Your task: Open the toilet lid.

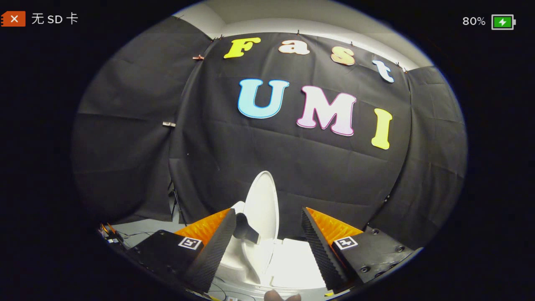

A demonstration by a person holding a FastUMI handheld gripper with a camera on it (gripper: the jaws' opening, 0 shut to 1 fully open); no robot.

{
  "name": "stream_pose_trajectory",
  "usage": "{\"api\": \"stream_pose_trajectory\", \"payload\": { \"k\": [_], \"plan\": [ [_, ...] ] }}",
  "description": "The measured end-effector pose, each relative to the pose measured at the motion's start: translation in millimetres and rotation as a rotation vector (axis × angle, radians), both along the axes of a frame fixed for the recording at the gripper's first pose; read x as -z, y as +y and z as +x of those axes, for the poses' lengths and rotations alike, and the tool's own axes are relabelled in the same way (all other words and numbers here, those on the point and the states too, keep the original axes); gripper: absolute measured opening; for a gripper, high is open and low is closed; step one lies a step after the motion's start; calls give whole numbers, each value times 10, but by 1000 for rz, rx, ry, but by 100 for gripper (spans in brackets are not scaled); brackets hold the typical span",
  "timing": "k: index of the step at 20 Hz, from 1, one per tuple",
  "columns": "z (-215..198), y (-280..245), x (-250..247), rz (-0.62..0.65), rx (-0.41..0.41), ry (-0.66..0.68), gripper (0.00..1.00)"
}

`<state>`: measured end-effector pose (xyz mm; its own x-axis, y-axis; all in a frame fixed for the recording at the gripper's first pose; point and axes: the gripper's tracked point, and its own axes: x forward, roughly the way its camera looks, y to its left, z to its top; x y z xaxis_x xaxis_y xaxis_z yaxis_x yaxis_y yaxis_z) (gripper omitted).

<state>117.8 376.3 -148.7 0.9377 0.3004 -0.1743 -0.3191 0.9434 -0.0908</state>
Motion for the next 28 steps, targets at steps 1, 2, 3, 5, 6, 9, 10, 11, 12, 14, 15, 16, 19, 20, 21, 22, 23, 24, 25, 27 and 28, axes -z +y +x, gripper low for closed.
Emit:
{"api": "stream_pose_trajectory", "payload": {
  "k": [1,2,3,5,6,9,10,11,12,14,15,16,19,20,21,22,23,24,25,27,28],
  "plan": [
    [-15,-73,-60,9,4,-5,99],
    [-25,-158,-118,19,9,-13,99],
    [-38,-250,-180,28,17,-21,99],
    [-51,-426,-281,36,31,-32,99],
    [-67,-520,-332,41,37,-38,99],
    [-111,-835,-483,57,63,-57,99],
    [-123,-959,-533,64,75,-66,99],
    [-130,-1087,-583,72,91,-71,99],
    [-137,-1201,-623,82,102,-74,99],
    [-165,-1401,-691,101,117,-76,98],
    [-180,-1508,-732,107,126,-82,98],
    [-204,-1618,-774,111,136,-90,98],
    [-237,-1911,-833,109,157,-103,99],
    [-264,-2006,-854,106,167,-110,99],
    [-289,-2095,-889,104,175,-119,99],
    [-310,-2178,-923,104,182,-128,99],
    [-330,-2262,-958,107,188,-136,99],
    [-356,-2335,-995,112,192,-141,99],
    [-386,-2406,-1013,117,198,-148,99],
    [-424,-2543,-1060,118,211,-160,99],
    [-453,-2612,-1082,119,219,-167,99]
  ]
}}
